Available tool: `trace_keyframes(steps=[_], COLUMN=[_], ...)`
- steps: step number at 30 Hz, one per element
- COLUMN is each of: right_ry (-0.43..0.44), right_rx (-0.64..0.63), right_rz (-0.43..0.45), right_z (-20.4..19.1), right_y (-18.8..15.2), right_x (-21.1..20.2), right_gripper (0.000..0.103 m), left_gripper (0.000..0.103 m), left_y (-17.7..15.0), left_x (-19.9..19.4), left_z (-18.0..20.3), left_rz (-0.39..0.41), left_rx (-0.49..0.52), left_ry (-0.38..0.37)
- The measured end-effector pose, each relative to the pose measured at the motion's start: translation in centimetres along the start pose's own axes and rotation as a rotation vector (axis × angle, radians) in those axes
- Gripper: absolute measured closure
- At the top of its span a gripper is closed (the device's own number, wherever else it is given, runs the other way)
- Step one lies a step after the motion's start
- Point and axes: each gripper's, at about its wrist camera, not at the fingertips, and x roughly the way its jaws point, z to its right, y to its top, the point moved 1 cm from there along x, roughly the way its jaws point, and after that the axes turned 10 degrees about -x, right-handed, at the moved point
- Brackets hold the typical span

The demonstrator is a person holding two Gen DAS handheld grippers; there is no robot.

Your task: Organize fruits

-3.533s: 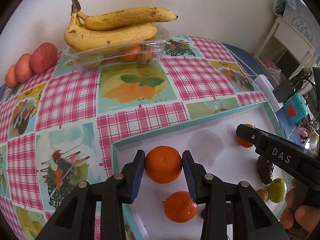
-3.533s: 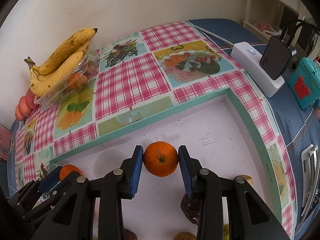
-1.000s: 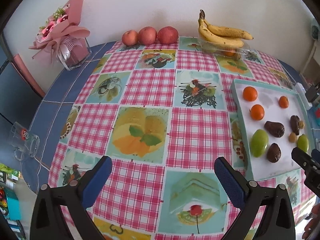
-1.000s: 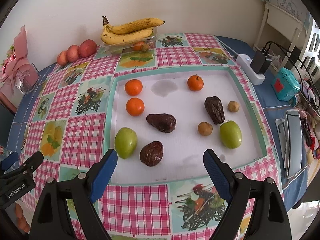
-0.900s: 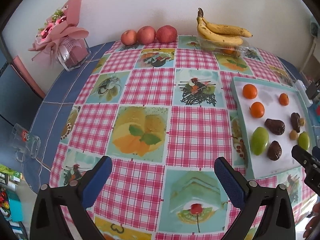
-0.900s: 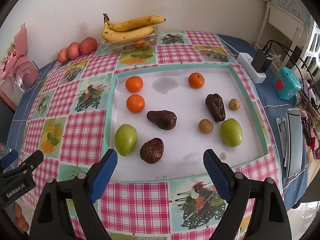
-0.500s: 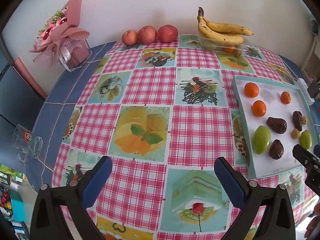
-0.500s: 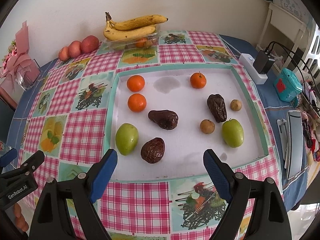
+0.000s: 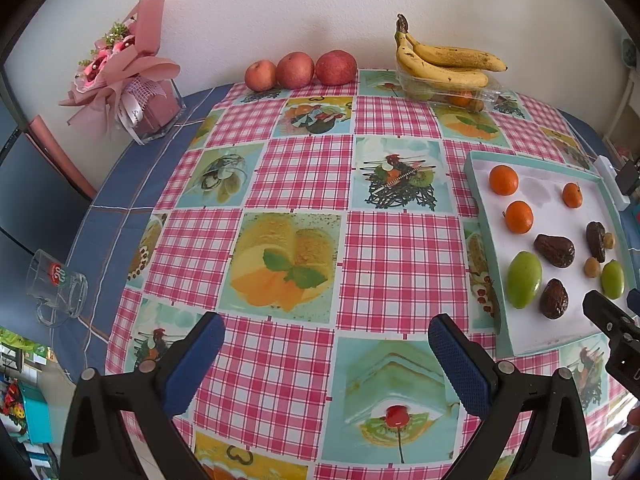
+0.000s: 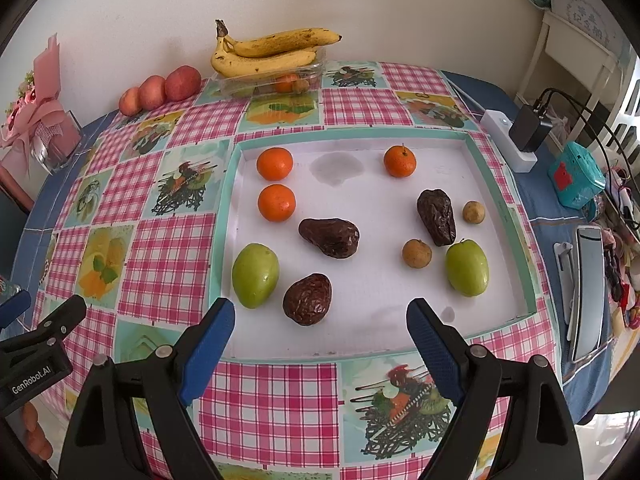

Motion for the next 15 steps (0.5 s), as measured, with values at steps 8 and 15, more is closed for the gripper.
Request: trace_keyframes(steps=[8, 15], right_ry=[-0.002, -0.006], right_rx=[-0.008, -0.013], right_rz=[-0.005, -0.008], right_z=[-0.1, -0.17], right_y=[0.01, 0.01], right_x=[0.08, 0.14], right_gripper=[0.015, 0.015], left_gripper=[0.0, 0.0], left_y=[0.03, 0.02], left_x=[-0.11, -0.26], left_z=[0.08, 0.08], left_rz=[0.0, 0.002], left_rx=[-0.002, -0.006], left_ry=[0.001, -0.001])
